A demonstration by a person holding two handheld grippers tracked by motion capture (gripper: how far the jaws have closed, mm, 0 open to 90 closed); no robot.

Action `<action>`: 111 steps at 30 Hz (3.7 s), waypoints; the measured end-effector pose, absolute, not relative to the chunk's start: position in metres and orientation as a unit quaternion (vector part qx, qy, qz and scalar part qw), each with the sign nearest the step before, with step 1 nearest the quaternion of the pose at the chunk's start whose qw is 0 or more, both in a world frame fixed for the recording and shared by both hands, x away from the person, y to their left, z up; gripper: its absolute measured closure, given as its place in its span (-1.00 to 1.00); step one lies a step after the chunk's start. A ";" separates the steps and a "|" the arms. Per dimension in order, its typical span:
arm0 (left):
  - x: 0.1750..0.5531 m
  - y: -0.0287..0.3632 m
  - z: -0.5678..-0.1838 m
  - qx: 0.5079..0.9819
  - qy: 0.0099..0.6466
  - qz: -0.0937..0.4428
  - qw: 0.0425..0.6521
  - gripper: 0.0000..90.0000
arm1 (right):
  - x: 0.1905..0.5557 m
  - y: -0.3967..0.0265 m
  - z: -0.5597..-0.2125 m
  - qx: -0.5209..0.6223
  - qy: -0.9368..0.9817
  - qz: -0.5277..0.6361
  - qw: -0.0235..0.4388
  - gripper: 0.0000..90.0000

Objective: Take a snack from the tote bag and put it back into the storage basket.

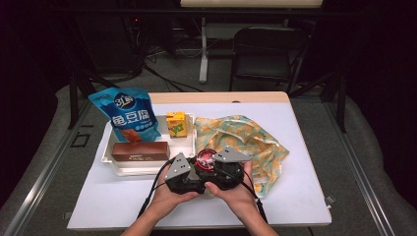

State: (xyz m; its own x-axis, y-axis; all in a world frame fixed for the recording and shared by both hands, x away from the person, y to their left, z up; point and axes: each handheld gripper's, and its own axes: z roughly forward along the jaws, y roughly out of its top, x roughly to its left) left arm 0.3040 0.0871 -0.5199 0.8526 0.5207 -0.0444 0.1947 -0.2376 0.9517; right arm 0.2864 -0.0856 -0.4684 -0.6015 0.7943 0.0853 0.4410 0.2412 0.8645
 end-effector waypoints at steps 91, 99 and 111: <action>0.383 0.147 -0.541 0.733 0.404 0.168 0.521 -0.45 | 0.304 -0.208 -0.495 0.501 0.688 0.468 0.240 -0.59; 0.392 0.153 -0.539 0.766 0.377 0.151 0.498 -0.45 | 0.306 -0.209 -0.497 0.506 0.685 0.468 0.237 -0.58; 0.398 0.148 -0.543 0.792 0.386 0.144 0.451 -0.45 | 0.307 -0.209 -0.499 0.510 0.683 0.466 0.238 -0.57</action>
State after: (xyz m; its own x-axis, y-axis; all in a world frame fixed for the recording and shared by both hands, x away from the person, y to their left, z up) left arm 0.3981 0.1482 -0.5431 0.6604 0.7414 -0.1196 0.4813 -0.2957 0.8252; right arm 0.3067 -0.2091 -0.4992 -0.3663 0.9183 0.1501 0.4741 0.0454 0.8793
